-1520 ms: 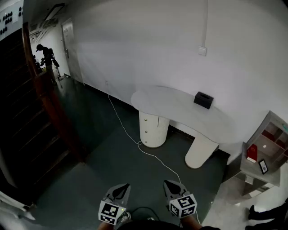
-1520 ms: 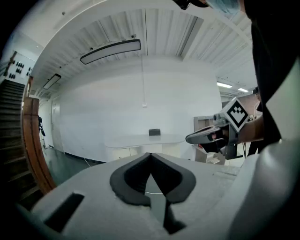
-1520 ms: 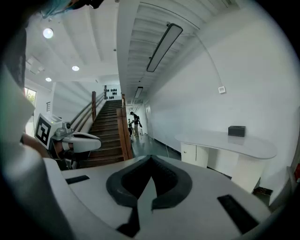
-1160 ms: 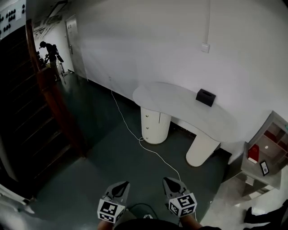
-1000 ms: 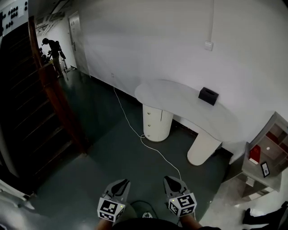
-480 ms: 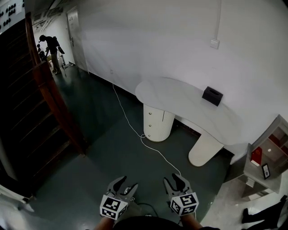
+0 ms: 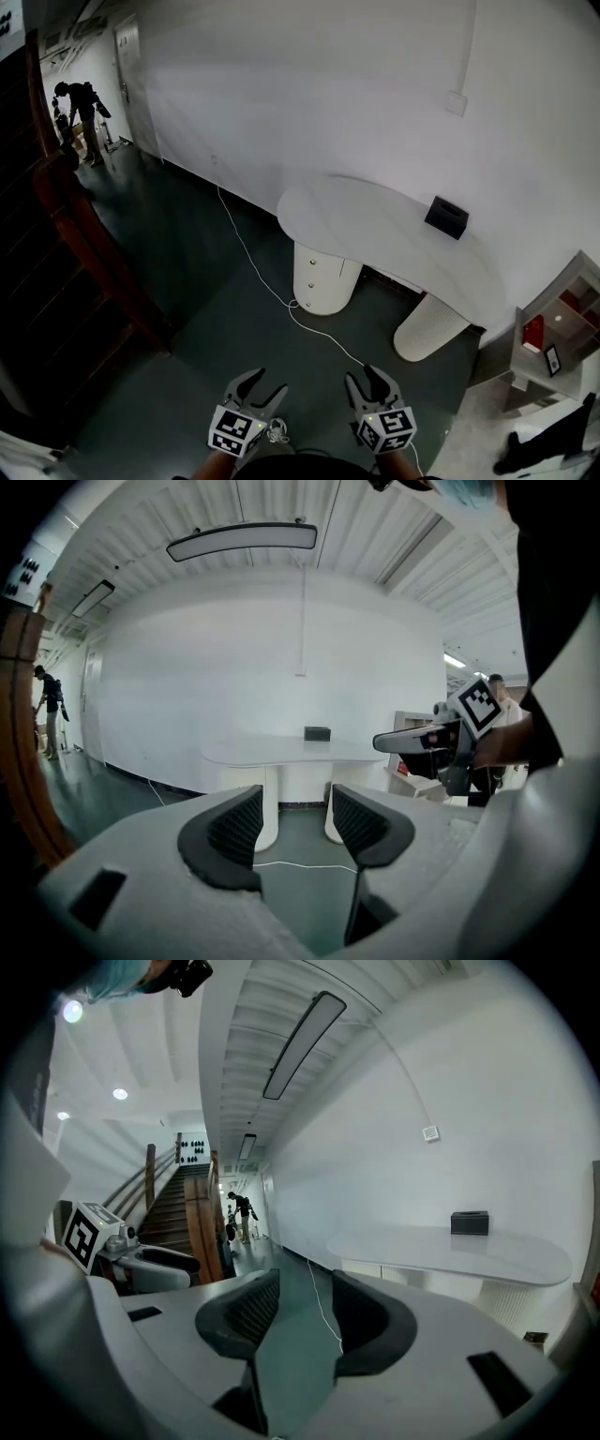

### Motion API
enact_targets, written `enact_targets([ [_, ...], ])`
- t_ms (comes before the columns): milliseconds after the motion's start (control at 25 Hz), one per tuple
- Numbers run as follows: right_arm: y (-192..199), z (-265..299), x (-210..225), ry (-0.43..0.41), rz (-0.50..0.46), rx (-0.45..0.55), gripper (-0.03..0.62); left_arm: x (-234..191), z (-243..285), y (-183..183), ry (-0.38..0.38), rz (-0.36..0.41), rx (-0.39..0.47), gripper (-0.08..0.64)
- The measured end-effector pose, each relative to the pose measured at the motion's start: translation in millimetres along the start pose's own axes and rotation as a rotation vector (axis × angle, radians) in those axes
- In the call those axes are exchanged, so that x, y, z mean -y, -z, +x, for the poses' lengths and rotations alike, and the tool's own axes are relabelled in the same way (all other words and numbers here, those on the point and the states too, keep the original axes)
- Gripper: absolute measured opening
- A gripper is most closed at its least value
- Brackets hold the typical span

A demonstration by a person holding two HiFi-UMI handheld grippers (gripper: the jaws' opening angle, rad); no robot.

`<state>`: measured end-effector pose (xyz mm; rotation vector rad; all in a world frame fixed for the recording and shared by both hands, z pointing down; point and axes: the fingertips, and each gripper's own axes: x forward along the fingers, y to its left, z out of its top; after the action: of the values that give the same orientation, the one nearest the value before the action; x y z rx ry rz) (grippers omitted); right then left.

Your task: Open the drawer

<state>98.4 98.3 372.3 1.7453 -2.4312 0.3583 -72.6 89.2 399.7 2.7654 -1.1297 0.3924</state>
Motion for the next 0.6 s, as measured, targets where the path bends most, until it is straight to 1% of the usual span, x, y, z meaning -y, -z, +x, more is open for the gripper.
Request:
enact_targets([
  [120, -9, 36, -5, 0.033, 0.013, 0.004, 0.163, -39, 11, -1, 0.024, -0.001, -0.012, 0.227],
  [240, -17, 61, -8, 0.068, 0.026, 0.004, 0.163, -67, 23, -3, 0.059, 0.004, -0.026, 0.227],
  [400, -20, 85, -5, 0.099, 0.03, -0.005, 0.163, -93, 40, -8, 0.093, 0.013, -0.061, 0.227],
  [520, -18, 97, -1, 0.109, 0.035, -0.021, 0.161, -106, 51, -7, 0.095, 0.017, -0.045, 0.227],
  [600, -17, 106, 4, 0.118, 0.041, -0.027, 0.161, -111, 58, -3, 0.102, 0.016, -0.05, 0.227],
])
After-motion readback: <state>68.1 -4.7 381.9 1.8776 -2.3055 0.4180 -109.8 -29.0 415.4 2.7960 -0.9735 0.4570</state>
